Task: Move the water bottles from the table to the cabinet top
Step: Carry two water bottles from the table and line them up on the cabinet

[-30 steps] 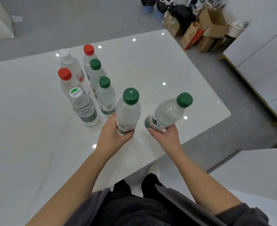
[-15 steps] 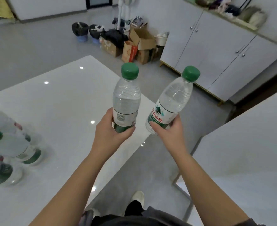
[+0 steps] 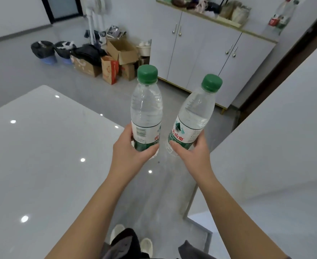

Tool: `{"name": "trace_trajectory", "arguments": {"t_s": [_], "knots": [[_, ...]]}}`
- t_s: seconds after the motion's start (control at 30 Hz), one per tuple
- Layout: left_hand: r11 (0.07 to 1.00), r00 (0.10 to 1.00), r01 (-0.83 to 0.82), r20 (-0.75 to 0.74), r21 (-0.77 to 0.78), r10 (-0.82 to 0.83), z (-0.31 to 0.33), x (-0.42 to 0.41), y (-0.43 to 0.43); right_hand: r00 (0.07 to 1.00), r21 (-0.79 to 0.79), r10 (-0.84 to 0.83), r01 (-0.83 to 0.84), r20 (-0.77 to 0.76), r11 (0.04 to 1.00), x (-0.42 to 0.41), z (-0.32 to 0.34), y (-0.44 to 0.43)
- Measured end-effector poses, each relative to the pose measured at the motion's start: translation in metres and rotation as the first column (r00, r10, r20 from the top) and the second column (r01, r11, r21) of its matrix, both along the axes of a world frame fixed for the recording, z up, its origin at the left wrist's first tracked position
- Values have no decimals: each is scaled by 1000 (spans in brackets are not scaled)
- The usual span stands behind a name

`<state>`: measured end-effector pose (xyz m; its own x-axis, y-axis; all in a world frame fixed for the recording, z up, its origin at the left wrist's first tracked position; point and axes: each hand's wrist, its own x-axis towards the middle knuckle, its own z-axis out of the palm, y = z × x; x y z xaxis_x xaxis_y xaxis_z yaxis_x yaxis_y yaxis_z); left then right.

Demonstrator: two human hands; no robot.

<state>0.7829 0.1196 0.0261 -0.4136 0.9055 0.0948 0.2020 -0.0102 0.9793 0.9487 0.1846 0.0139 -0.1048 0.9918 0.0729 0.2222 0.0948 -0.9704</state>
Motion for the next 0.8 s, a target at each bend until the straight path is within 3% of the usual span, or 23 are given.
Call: {"name": "trace_trajectory", "arguments": {"t_s": [0.5, 0.8], "knots": [[962, 964, 264, -53, 71, -261, 29, 16, 244, 961, 86, -278, 277, -10, 957, 32, 30, 192], [931, 931, 363, -48, 43, -361, 32, 47, 348, 930, 123, -368, 366, -11, 922, 70, 36, 279]]}}
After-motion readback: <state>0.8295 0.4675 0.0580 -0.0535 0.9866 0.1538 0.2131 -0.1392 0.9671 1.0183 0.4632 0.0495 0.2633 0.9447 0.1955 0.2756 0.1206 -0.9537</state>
